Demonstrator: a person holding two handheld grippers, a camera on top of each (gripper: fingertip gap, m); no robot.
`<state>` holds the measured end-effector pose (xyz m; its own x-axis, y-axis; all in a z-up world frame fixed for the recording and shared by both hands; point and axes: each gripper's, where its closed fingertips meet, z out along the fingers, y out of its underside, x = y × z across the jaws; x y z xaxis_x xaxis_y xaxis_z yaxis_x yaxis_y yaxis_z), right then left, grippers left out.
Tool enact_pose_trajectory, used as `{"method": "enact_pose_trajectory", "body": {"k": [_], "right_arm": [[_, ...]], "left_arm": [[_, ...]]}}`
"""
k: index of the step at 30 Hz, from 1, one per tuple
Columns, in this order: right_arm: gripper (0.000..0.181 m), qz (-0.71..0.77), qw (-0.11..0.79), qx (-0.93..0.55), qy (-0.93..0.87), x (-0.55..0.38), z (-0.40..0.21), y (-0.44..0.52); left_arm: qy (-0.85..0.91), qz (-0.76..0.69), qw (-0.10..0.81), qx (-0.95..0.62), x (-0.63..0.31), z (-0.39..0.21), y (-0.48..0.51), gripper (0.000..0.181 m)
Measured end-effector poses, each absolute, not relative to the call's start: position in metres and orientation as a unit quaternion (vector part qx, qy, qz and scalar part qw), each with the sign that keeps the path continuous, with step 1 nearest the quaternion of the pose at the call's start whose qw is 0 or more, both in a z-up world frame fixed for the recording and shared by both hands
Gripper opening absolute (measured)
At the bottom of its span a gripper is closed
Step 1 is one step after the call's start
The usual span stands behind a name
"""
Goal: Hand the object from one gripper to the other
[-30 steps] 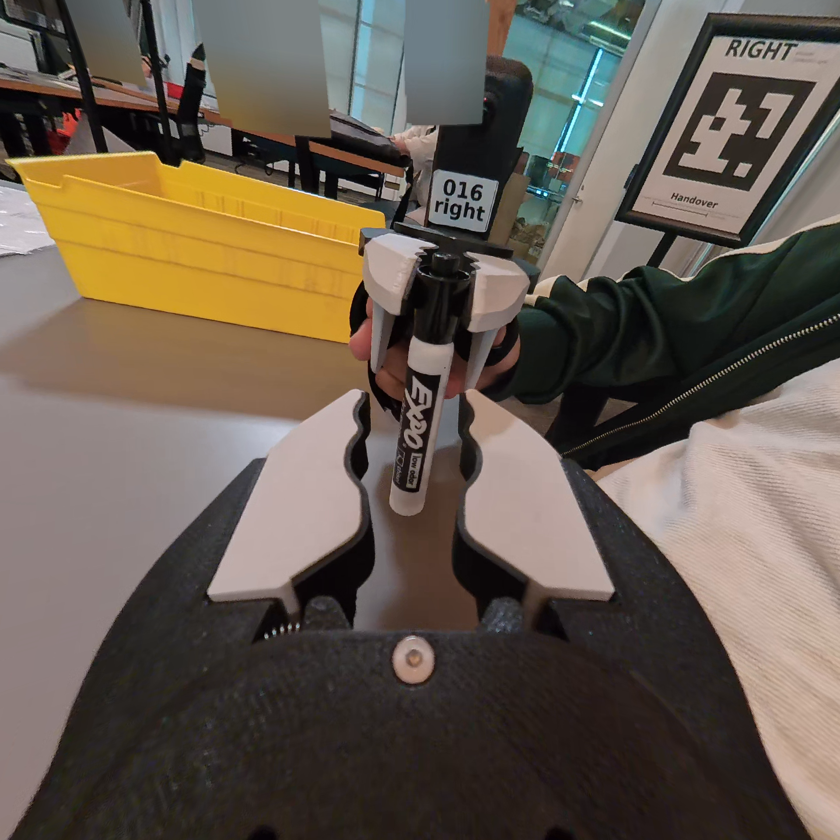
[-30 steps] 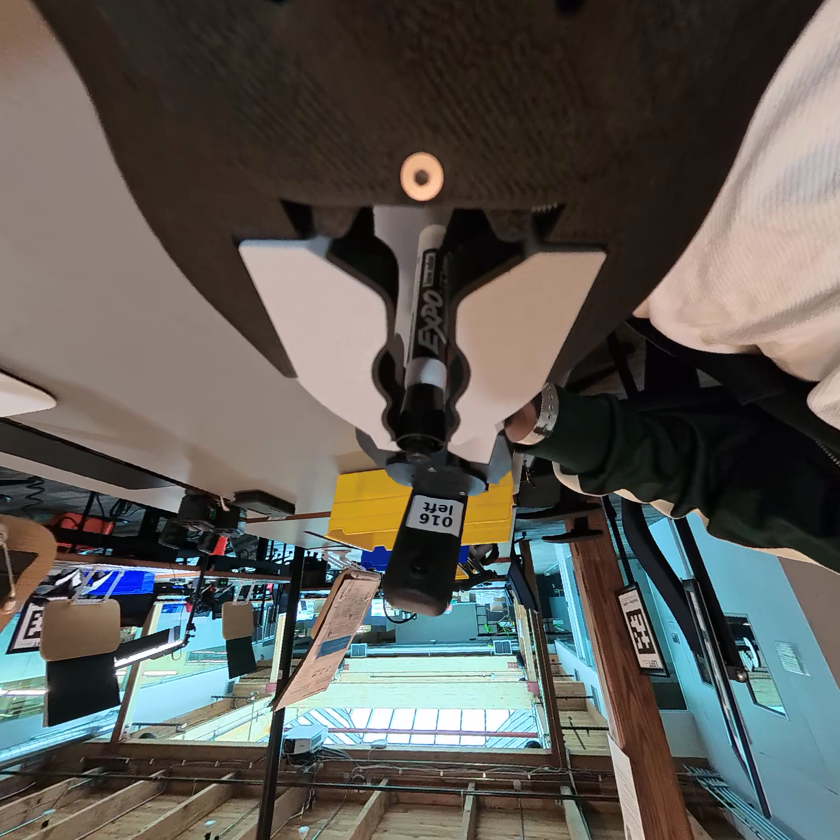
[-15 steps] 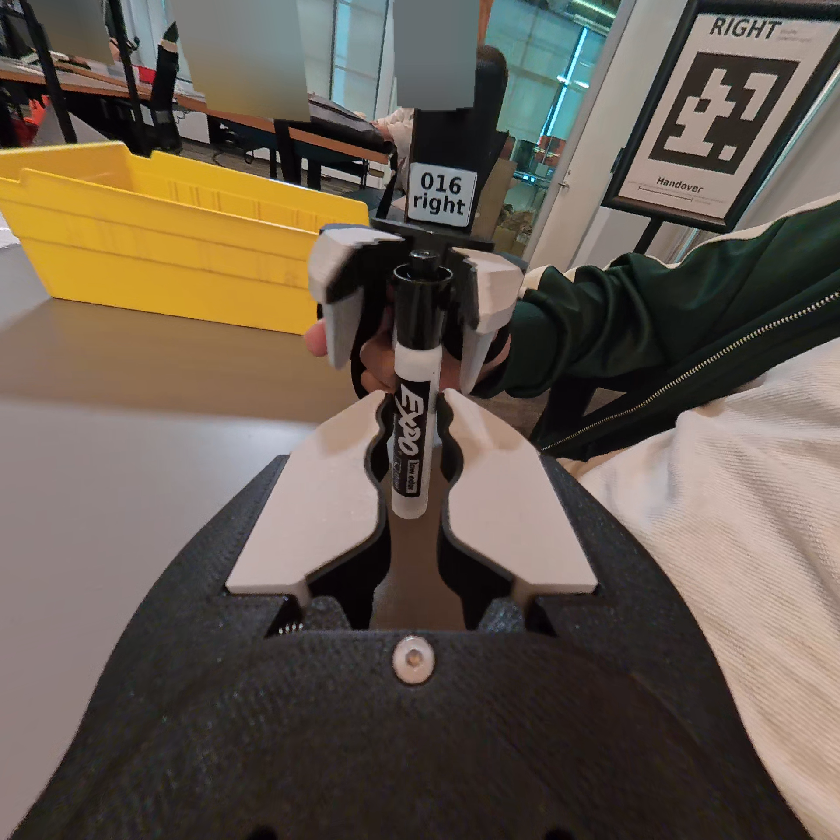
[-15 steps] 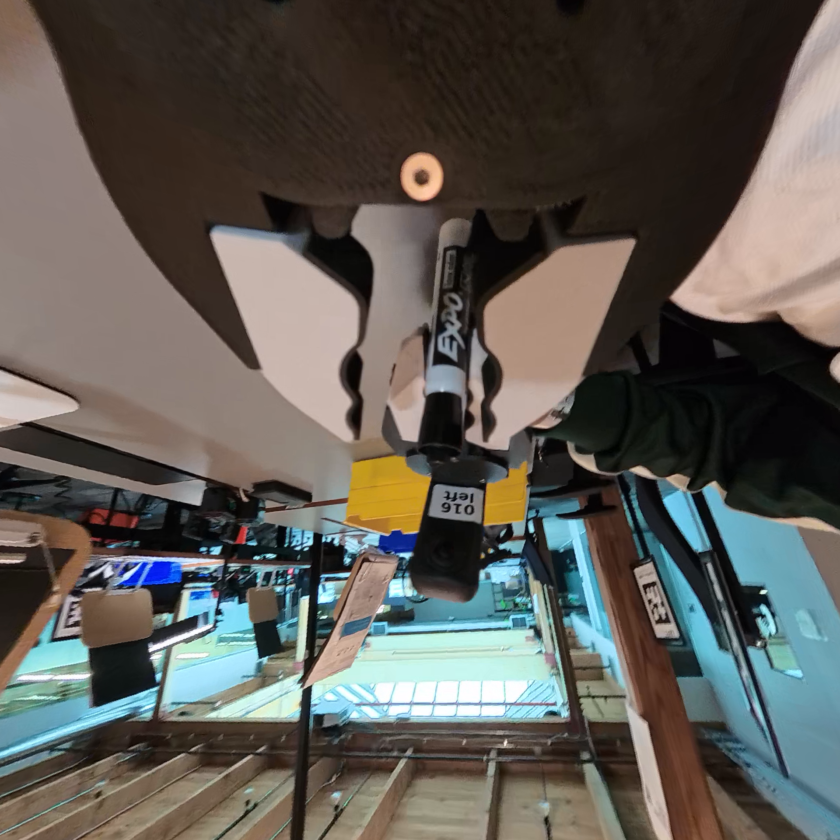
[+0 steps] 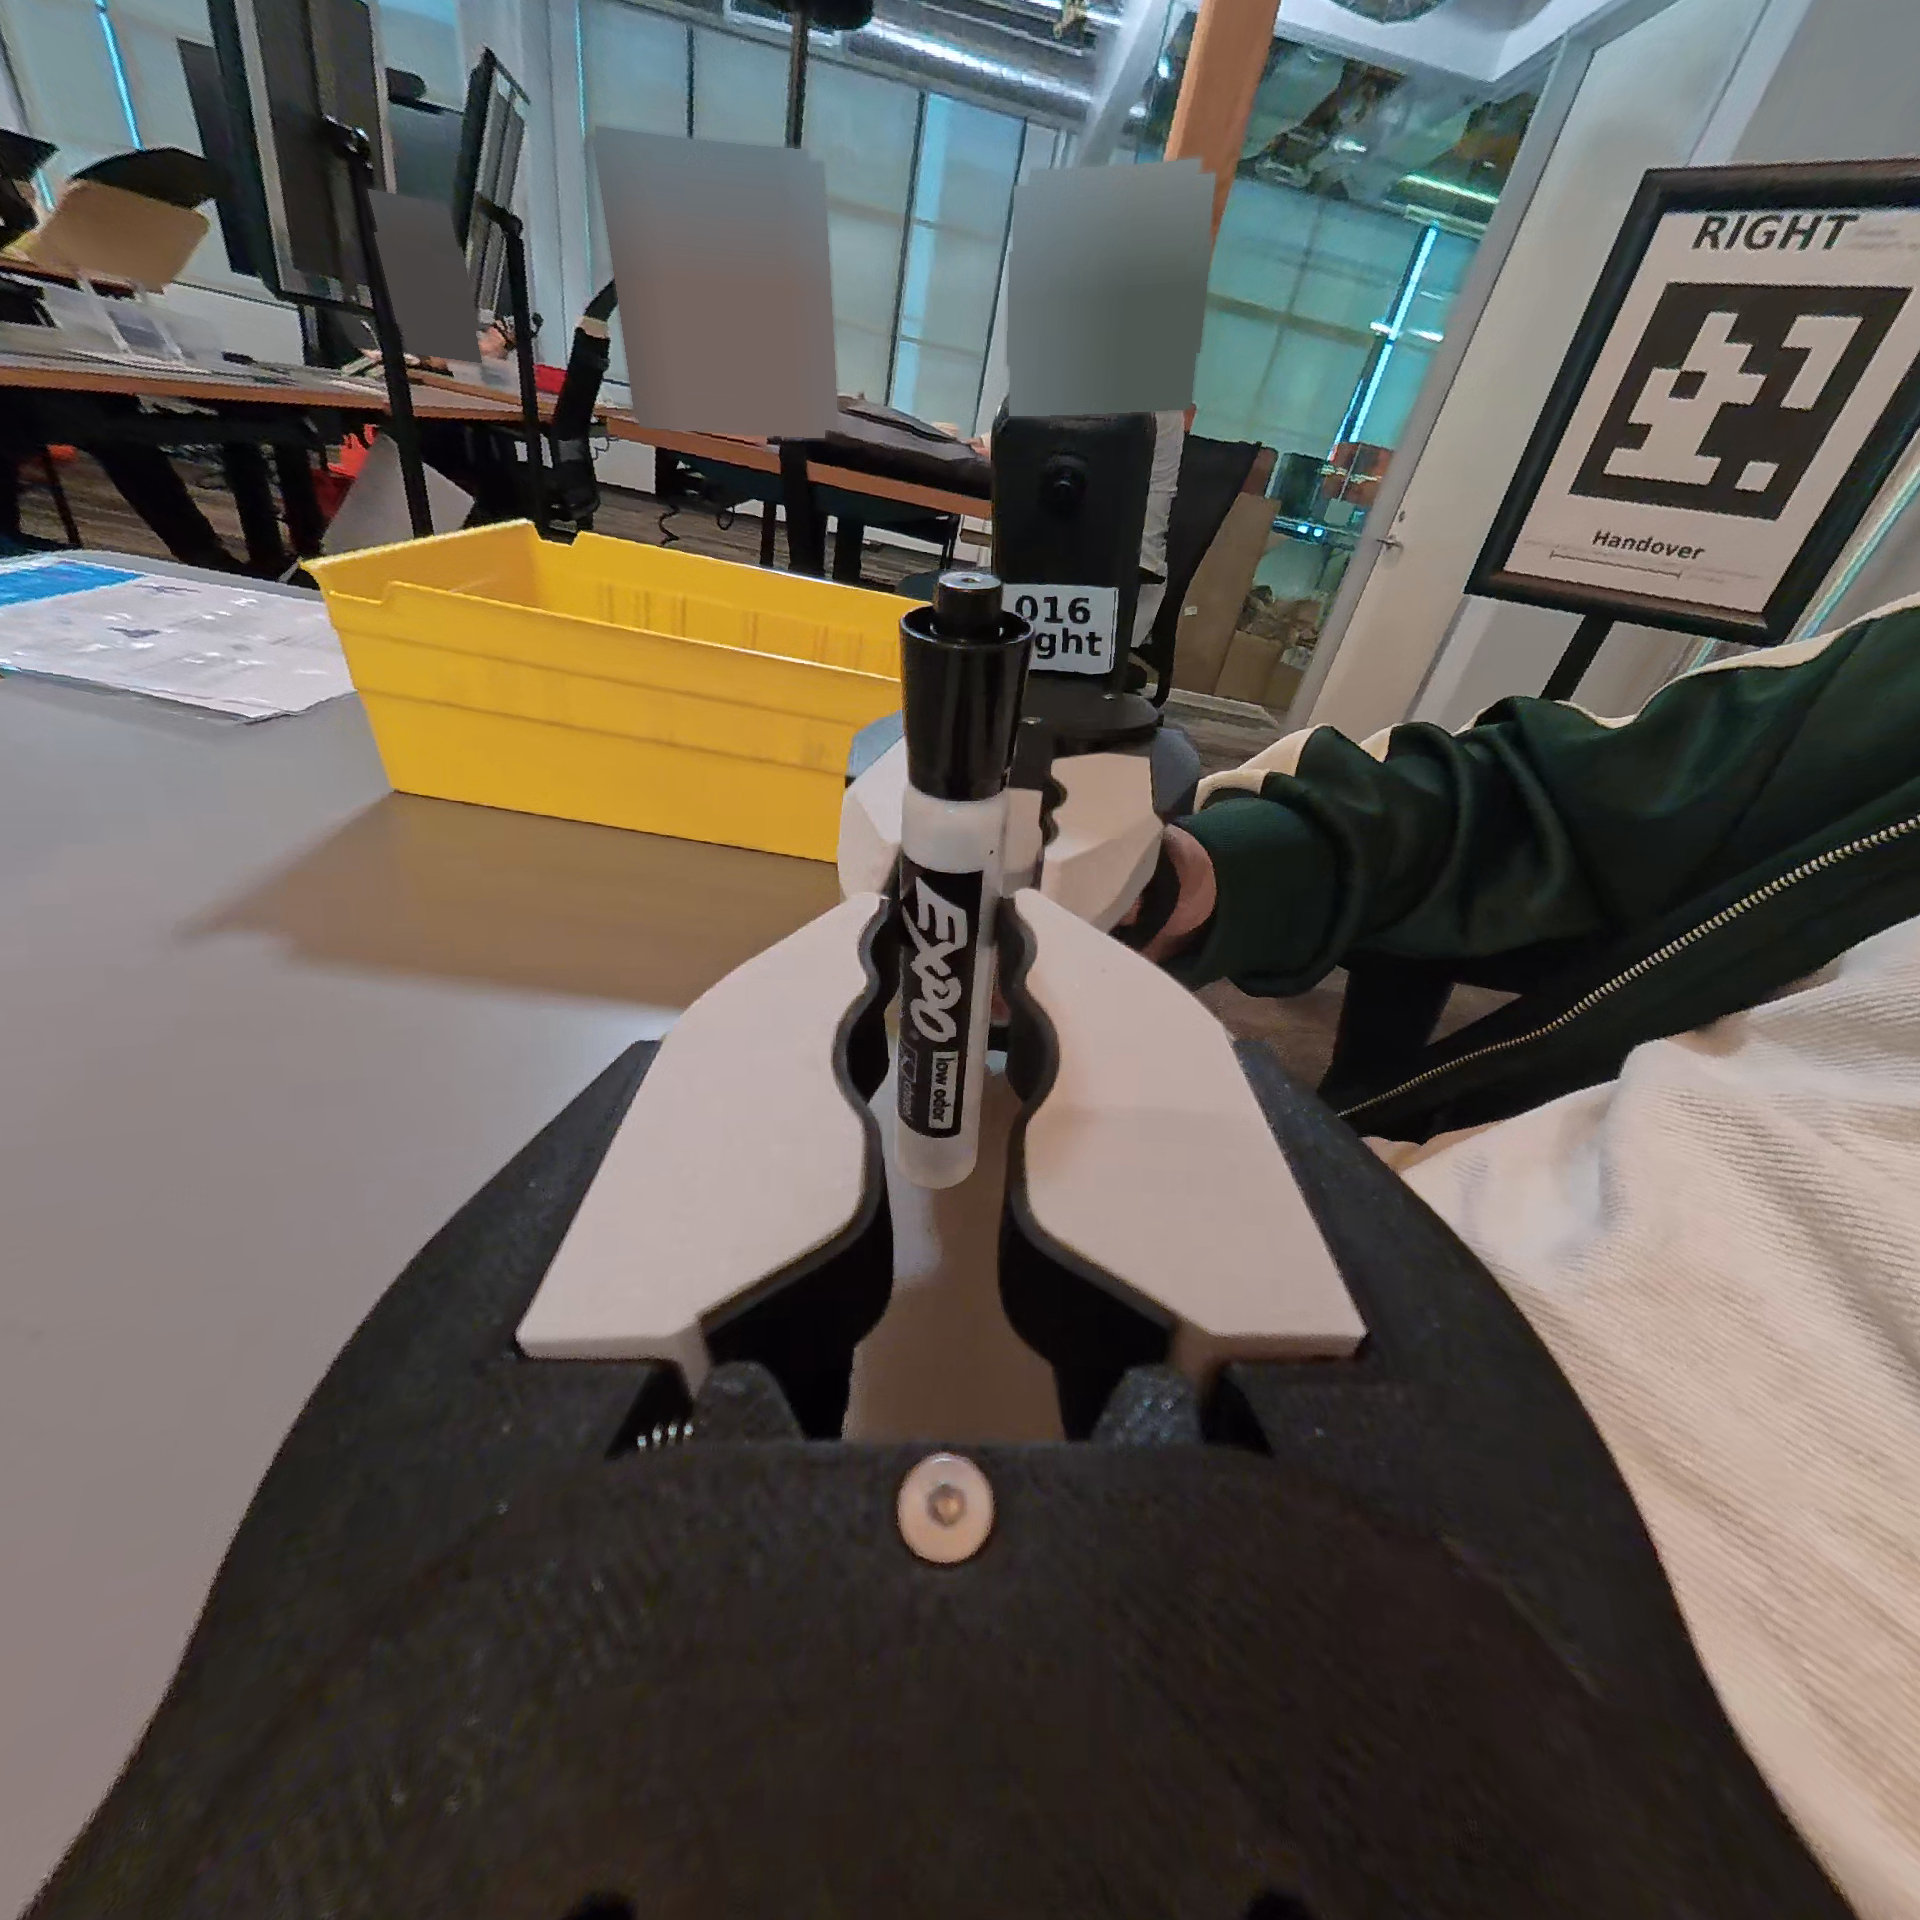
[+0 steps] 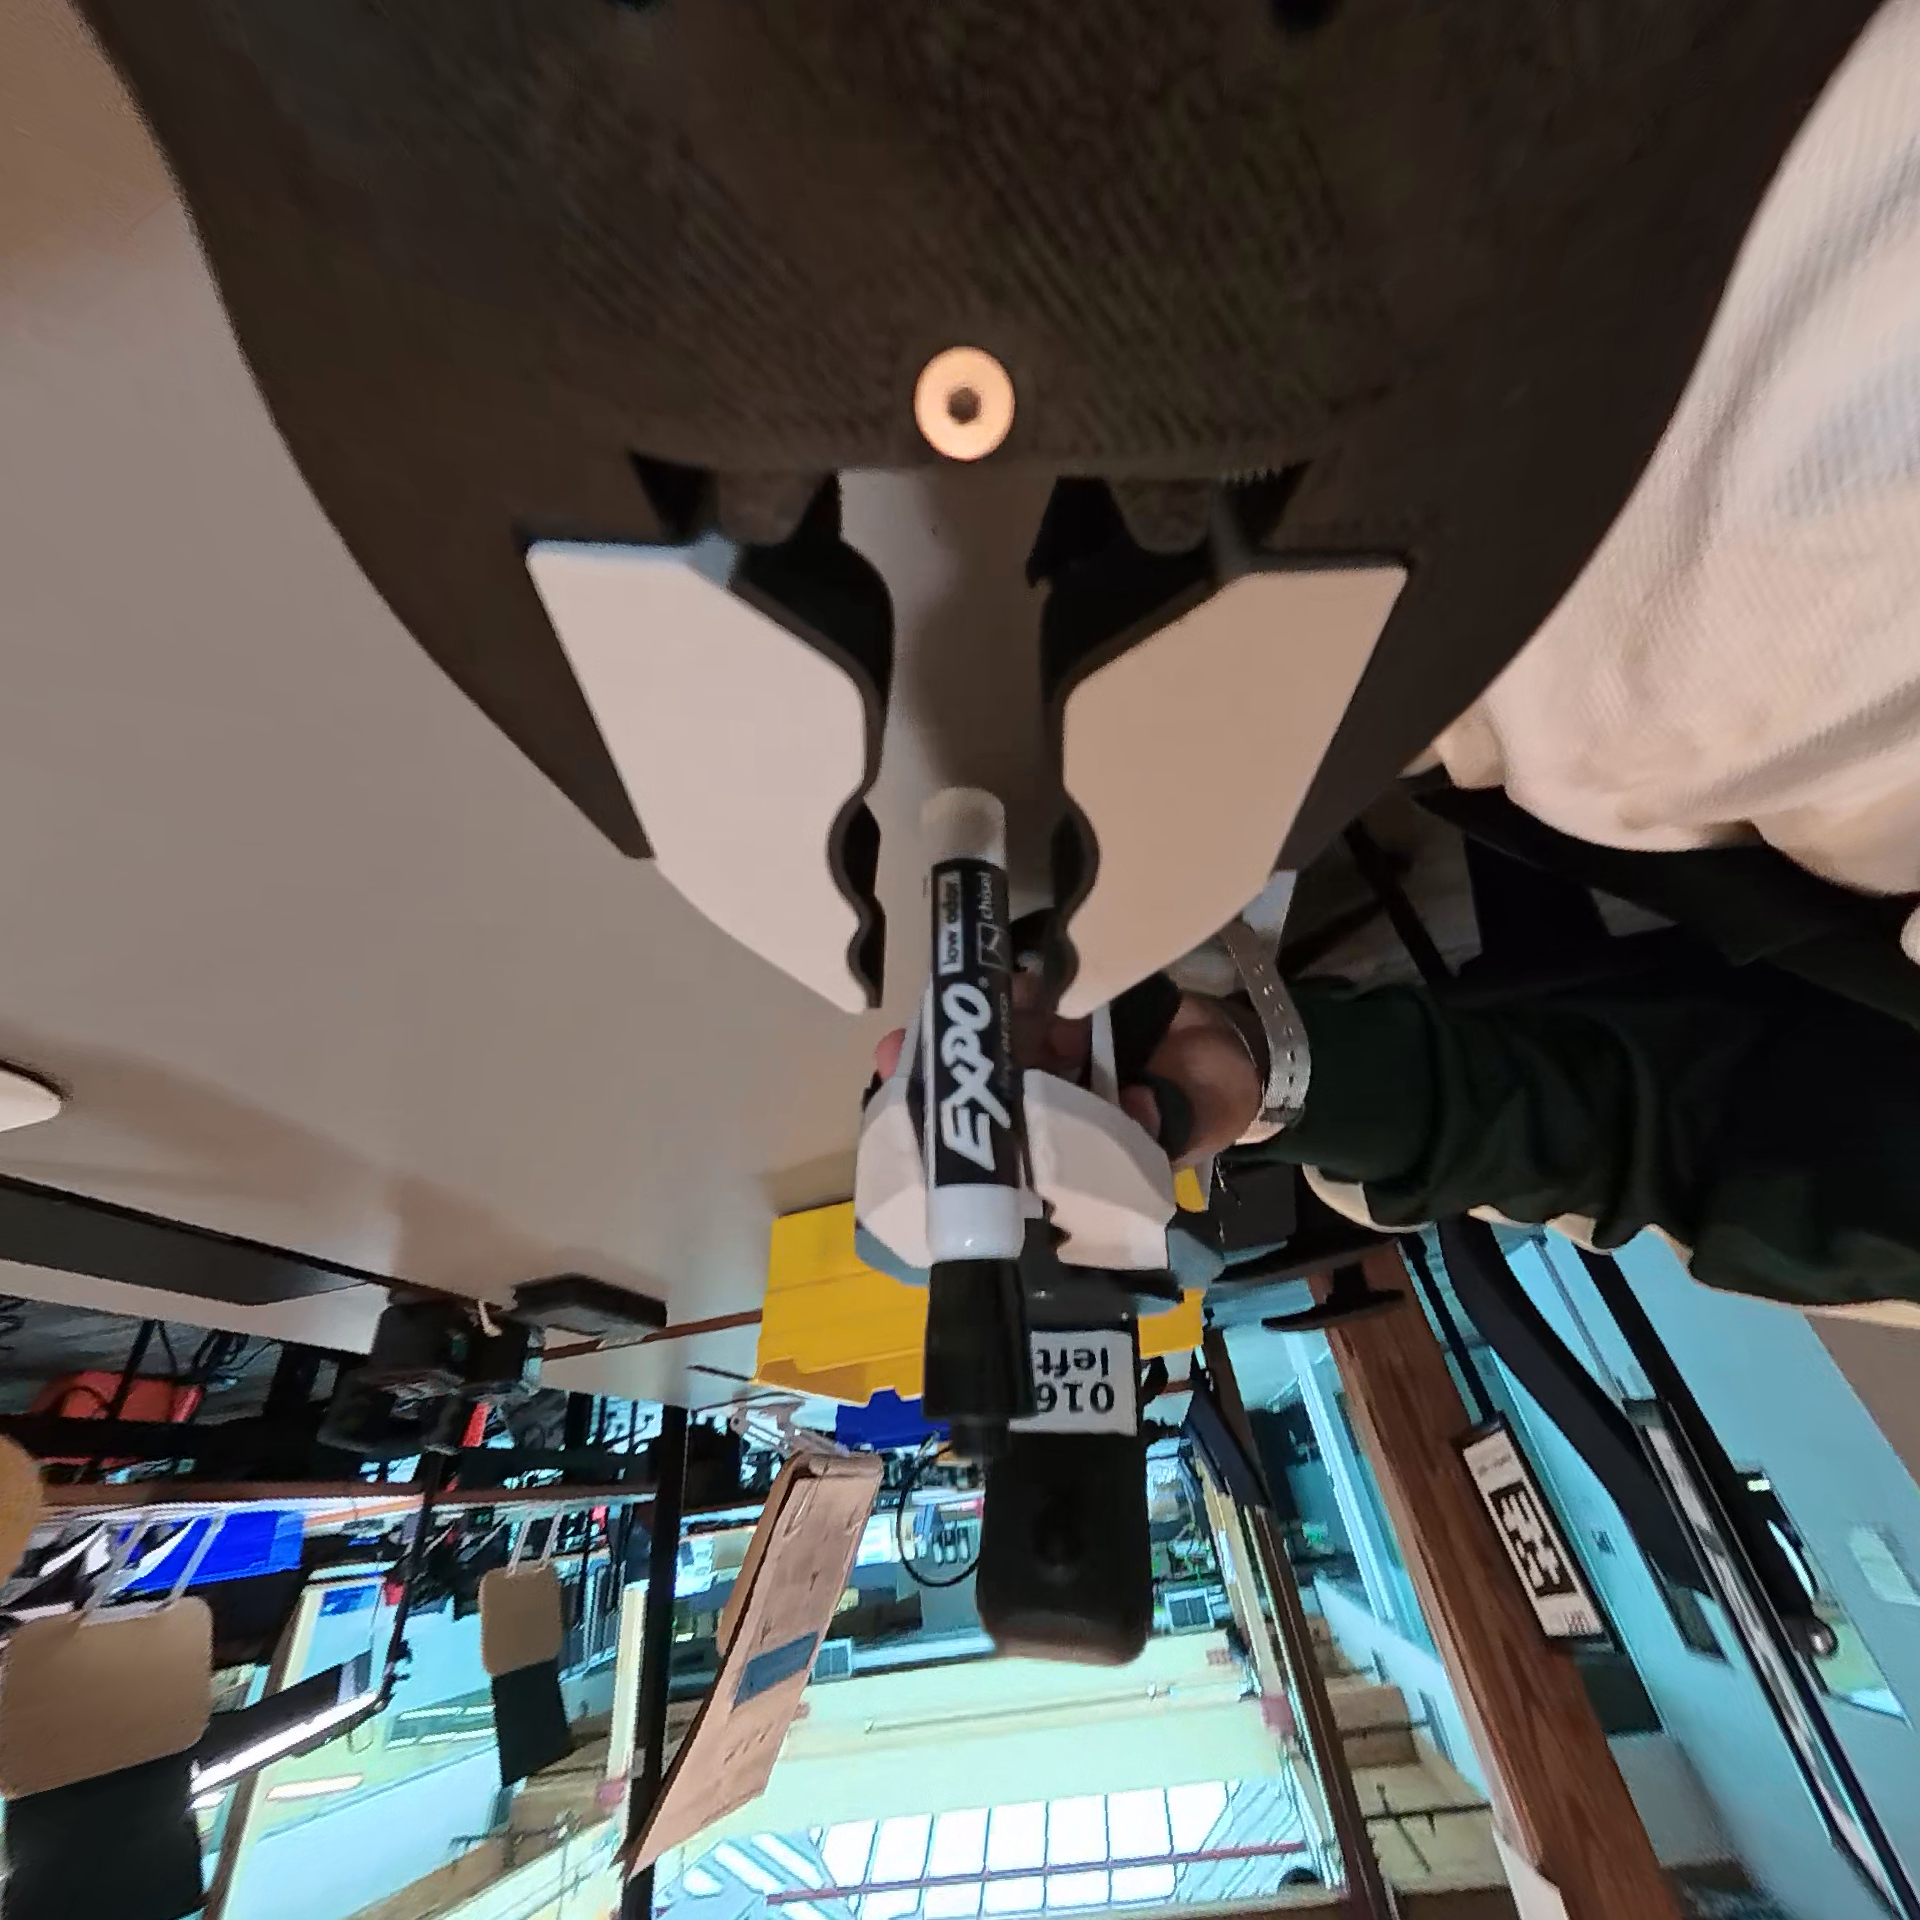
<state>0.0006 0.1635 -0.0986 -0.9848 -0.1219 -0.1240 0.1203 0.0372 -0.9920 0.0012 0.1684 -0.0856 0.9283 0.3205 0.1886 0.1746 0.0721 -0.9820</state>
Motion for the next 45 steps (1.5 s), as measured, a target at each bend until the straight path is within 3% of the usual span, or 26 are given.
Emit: {"method": "enact_pose_trajectory", "body": {"k": [14, 18, 24, 33, 45], "right_arm": [[0.019, -0.676, 0.088, -0.032, 0.731, 0.012, -0.106, 0.16], [0.019, -0.685, 0.083, -0.034, 0.723, 0.012, -0.101, 0.161], [0.019, -0.701, 0.07, -0.02, 0.709, 0.003, -0.092, 0.166], [0.019, -0.722, 0.069, -0.008, 0.689, -0.002, -0.082, 0.172], [0.019, -0.717, 0.078, -0.021, 0.692, 0.007, -0.084, 0.168]], "left_arm": [[-0.162, 0.054, 0.71, -0.683, 0.01, -0.081, 0.179, 0.016], [-0.177, 0.059, 0.716, -0.673, 0.005, -0.079, 0.178, 0.036], [-0.197, 0.047, 0.72, -0.664, -0.002, -0.083, 0.17, 0.044], [-0.193, 0.023, 0.654, -0.731, 0.001, -0.12, 0.182, 0.033], [-0.171, 0.024, 0.642, -0.747, 0.009, -0.125, 0.193, 0.019]]}}
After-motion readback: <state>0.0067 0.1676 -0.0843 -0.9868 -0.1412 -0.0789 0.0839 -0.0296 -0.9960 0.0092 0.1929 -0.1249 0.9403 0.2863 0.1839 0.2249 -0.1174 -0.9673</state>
